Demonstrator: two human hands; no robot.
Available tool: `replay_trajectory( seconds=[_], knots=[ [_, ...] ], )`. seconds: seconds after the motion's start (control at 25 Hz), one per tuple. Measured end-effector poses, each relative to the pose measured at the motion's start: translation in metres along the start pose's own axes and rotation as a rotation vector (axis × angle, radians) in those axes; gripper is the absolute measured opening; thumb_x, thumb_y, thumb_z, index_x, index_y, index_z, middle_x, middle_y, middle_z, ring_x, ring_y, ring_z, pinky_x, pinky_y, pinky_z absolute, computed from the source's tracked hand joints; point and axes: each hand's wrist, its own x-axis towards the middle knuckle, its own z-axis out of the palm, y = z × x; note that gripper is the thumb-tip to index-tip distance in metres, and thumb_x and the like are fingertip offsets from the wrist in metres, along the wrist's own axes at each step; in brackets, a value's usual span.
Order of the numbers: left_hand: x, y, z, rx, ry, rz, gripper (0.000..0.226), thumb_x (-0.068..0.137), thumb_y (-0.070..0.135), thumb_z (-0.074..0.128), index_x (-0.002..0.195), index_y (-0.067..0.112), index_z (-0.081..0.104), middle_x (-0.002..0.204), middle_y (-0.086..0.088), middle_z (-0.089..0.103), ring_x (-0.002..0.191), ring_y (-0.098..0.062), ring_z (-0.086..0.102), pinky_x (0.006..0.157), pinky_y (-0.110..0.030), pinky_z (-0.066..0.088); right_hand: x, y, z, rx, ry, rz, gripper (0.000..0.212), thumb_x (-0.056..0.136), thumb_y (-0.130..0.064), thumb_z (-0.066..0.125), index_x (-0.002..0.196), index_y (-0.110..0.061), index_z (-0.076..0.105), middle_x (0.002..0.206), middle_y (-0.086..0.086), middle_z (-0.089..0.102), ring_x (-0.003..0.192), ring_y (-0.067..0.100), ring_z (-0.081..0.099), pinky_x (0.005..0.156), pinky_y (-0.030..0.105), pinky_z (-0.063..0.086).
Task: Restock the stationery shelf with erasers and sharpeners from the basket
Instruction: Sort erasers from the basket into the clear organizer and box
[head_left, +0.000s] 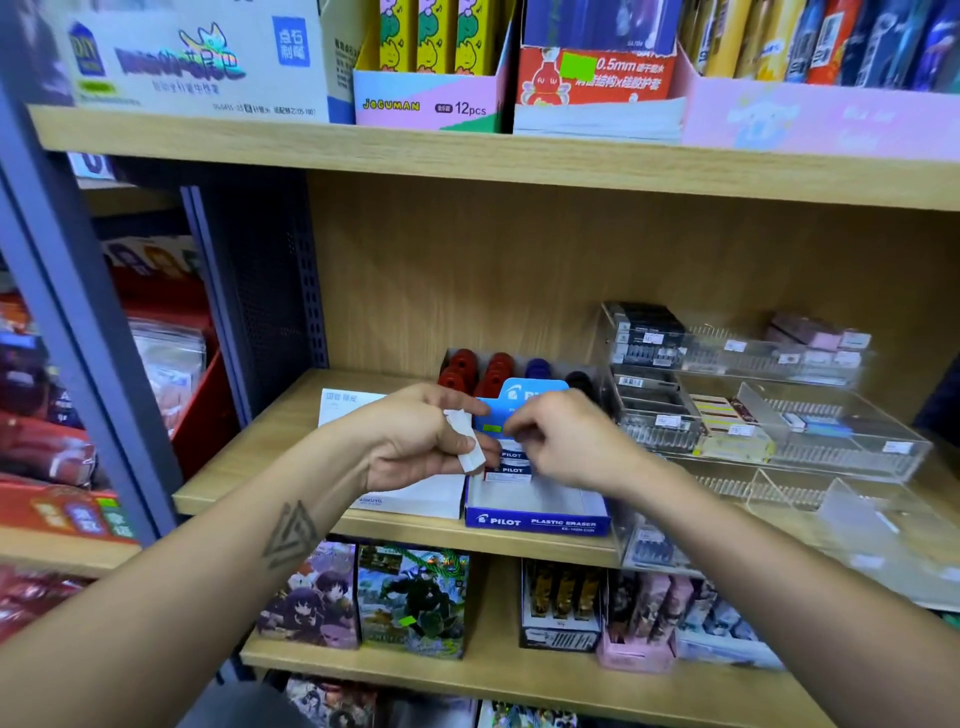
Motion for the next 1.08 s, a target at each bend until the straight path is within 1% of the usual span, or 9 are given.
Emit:
replay_trajectory(
  seconds=[0.12, 0.24, 0.36, 0.48, 0.64, 0.76, 0.84, 0.92, 1.08],
  knots=[
    [-0.001, 0.002, 0.009, -0.097, -0.027, 0.075, 0.028, 0.093, -0.016, 0.051, 0.119, -0.007, 0.055, 0.112, -0.032, 0.065, 0.105, -0.042, 0.066, 0.084, -0.040, 0.060, -0.019, -0.013, -0.031, 0.516, -0.034, 0.010, 0.032, 0.082, -0.004, 0.072, 0.108, -0.022, 0.069, 0.097, 0.001, 0.071, 0.086, 0.013, 0.069, 0.077, 0.027, 0.057],
    [-0.003, 0.007, 0.029, -0.019, -0.058, 0.126, 0.018, 0.094, 0.006, 0.062, 0.103, -0.010, 0.061, 0.106, -0.032, 0.063, 0.097, -0.037, 0.066, 0.078, -0.033, 0.062, -0.032, -0.013, -0.032, 0.354, 0.028, -0.044, 0.038, 0.073, -0.020, 0.084, 0.104, -0.030, 0.066, 0.090, -0.003, 0.070, 0.080, 0.013, 0.067, 0.075, 0.032, 0.058],
    [-0.002, 0.013, 0.042, -0.018, -0.062, 0.104, 0.026, 0.098, 0.013, 0.059, 0.110, -0.010, 0.064, 0.107, -0.030, 0.070, 0.099, -0.037, 0.071, 0.085, -0.039, 0.060, -0.034, 0.004, -0.039, 0.553, 0.099, 0.076, 0.028, 0.078, 0.003, 0.074, 0.100, -0.015, 0.071, 0.081, 0.003, 0.072, 0.072, 0.014, 0.066, 0.074, 0.029, 0.056],
    [-0.003, 0.020, 0.047, 0.082, -0.008, 0.131, 0.019, 0.098, 0.008, 0.058, 0.110, -0.006, 0.064, 0.100, -0.027, 0.073, 0.086, -0.031, 0.074, 0.078, -0.035, 0.062, -0.045, 0.018, -0.049, 0.731, 0.047, 0.201, 0.028, 0.079, 0.010, 0.072, 0.103, -0.004, 0.072, 0.077, 0.005, 0.070, 0.070, 0.012, 0.063, 0.071, 0.021, 0.050],
    [0.004, 0.021, 0.058, 0.152, 0.106, 0.182, 0.018, 0.097, 0.004, 0.059, 0.106, -0.011, 0.066, 0.081, -0.024, 0.073, 0.064, -0.020, 0.071, 0.061, -0.025, 0.060, -0.049, 0.020, -0.052, 0.618, 0.073, 0.164, 0.031, 0.076, -0.006, 0.082, 0.105, -0.011, 0.073, 0.091, 0.007, 0.074, 0.079, 0.021, 0.070, 0.077, 0.029, 0.057],
    [0.009, 0.017, 0.062, 0.077, 0.144, 0.156, 0.015, 0.096, 0.002, 0.060, 0.101, -0.012, 0.066, 0.080, -0.025, 0.073, 0.062, -0.021, 0.071, 0.064, -0.027, 0.061, -0.044, 0.015, -0.048, 0.262, 0.129, 0.113, 0.024, 0.073, -0.025, 0.084, 0.094, -0.023, 0.075, 0.080, -0.008, 0.070, 0.074, 0.014, 0.067, 0.073, 0.032, 0.056],
    [0.009, 0.014, 0.058, 0.079, 0.145, 0.145, 0.013, 0.094, 0.003, 0.063, 0.100, -0.009, 0.067, 0.083, -0.025, 0.073, 0.065, -0.023, 0.072, 0.065, -0.029, 0.061, -0.041, 0.013, -0.044, 0.115, 0.164, 0.071, 0.016, 0.075, -0.028, 0.078, 0.091, -0.026, 0.075, 0.076, -0.009, 0.068, 0.072, 0.012, 0.064, 0.070, 0.036, 0.055],
    [0.009, 0.011, 0.050, 0.254, 0.199, 0.194, 0.011, 0.092, 0.006, 0.067, 0.100, -0.002, 0.068, 0.086, -0.021, 0.074, 0.067, -0.021, 0.071, 0.067, -0.032, 0.059, -0.037, 0.016, -0.043, 0.061, 0.151, 0.090, 0.016, 0.078, -0.028, 0.073, 0.093, -0.026, 0.076, 0.077, -0.006, 0.068, 0.073, 0.015, 0.063, 0.070, 0.039, 0.055],
    [0.015, 0.004, 0.023, 1.016, 0.410, 0.387, 0.016, 0.084, 0.008, 0.071, 0.098, 0.015, 0.072, 0.086, -0.001, 0.070, 0.082, -0.019, 0.066, 0.071, -0.029, 0.053, -0.030, 0.014, -0.038, 0.077, 0.081, 0.135, 0.025, 0.080, -0.028, 0.079, 0.104, -0.023, 0.073, 0.085, -0.008, 0.068, 0.081, 0.010, 0.063, 0.080, 0.032, 0.055]
  ],
)
